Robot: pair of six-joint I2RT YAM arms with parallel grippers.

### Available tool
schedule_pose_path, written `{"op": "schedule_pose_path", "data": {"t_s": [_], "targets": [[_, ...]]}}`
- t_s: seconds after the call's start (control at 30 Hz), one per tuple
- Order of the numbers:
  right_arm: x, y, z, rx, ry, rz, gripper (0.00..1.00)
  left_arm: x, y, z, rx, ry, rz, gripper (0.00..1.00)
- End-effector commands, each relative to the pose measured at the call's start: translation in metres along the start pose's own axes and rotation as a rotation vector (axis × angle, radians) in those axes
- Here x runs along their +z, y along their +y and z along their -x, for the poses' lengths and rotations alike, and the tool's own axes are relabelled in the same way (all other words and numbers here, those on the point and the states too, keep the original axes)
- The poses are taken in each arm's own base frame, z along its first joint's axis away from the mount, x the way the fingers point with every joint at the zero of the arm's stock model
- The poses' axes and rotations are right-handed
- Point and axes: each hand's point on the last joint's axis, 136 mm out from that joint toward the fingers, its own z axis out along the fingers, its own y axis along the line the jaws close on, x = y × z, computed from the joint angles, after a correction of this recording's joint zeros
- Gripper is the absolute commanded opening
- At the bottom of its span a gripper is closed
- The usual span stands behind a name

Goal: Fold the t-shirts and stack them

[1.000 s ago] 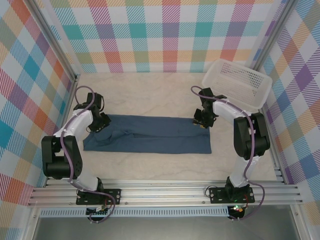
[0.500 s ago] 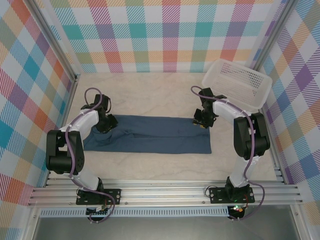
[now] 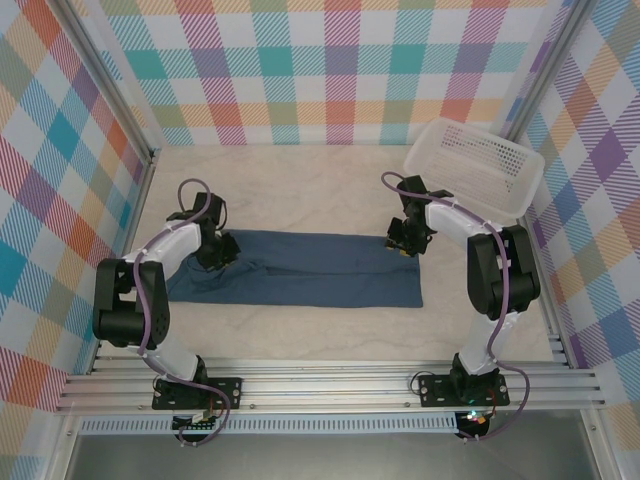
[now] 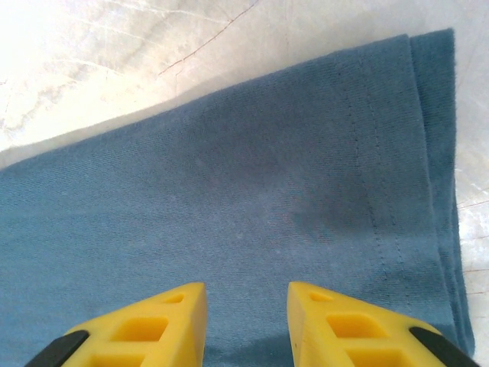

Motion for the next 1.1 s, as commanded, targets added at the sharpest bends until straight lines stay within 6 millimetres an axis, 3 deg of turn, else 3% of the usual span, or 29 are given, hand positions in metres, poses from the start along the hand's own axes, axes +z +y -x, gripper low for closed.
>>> {"op": "schedule_pose_path", "data": {"t_s": [0.0,0.27,0.67,0.83,1.0,1.07], "targets": [[-0.007,0.004,-0.002,0.003,-0.005,0.015,0.33,-0.012,-0.003,-0.012,0.017,0.005,-0.023,0.03],[-0.019,0.004,-0.002,0.003,-0.036,0.025,0.33,-0.02,-0.008,-0.038,0.043,0.031,-0.035,0.0],[-0.02,0.001,-0.011,0.011,-0.02,0.025,0.34,0.005,-0.008,-0.09,0.109,0.117,0.024,0.0],[-0.017,-0.003,-0.013,0.013,-0.008,0.015,0.34,0.013,-0.018,-0.107,0.135,0.164,0.002,0.14],[-0.018,-0.004,-0.014,0.004,-0.008,0.013,0.34,0.01,-0.013,-0.109,0.154,0.167,0.04,0.3],[-0.019,-0.003,-0.014,0.003,-0.009,0.017,0.34,0.007,-0.015,-0.108,0.158,0.161,0.035,0.31]]}}
